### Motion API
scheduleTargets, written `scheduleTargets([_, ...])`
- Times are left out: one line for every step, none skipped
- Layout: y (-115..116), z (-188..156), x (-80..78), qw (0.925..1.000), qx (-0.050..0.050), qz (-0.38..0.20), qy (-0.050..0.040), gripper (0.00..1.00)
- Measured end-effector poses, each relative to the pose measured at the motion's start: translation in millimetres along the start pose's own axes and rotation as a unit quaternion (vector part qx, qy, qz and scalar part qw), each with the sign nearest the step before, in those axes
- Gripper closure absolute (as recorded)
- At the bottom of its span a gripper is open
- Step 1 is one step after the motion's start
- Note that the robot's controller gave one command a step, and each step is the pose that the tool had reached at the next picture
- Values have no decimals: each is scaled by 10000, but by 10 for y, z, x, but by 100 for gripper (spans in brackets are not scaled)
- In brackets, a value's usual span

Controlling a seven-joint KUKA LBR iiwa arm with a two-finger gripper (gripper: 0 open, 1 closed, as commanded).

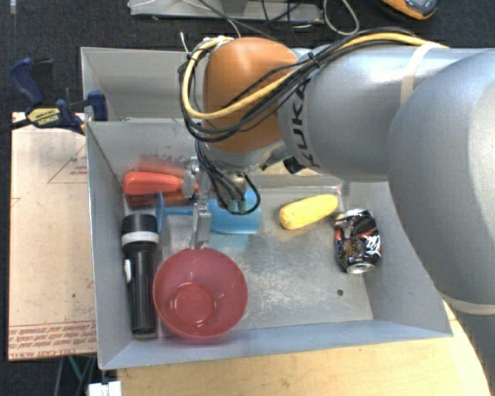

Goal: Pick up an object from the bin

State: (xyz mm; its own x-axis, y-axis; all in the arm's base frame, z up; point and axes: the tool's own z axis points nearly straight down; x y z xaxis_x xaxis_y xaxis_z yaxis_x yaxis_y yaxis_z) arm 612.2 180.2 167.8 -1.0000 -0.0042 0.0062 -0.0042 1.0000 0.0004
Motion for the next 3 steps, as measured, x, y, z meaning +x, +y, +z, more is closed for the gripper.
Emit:
scheduleTargets([-12, -54, -17, 10000, -6, 21, -37, 0])
scheduleTargets([-938, 995, -193, 9991, 4, -430, -13, 0])
scheduleTargets([-691, 287, -13, 9988, -46, 487, -100, 0])
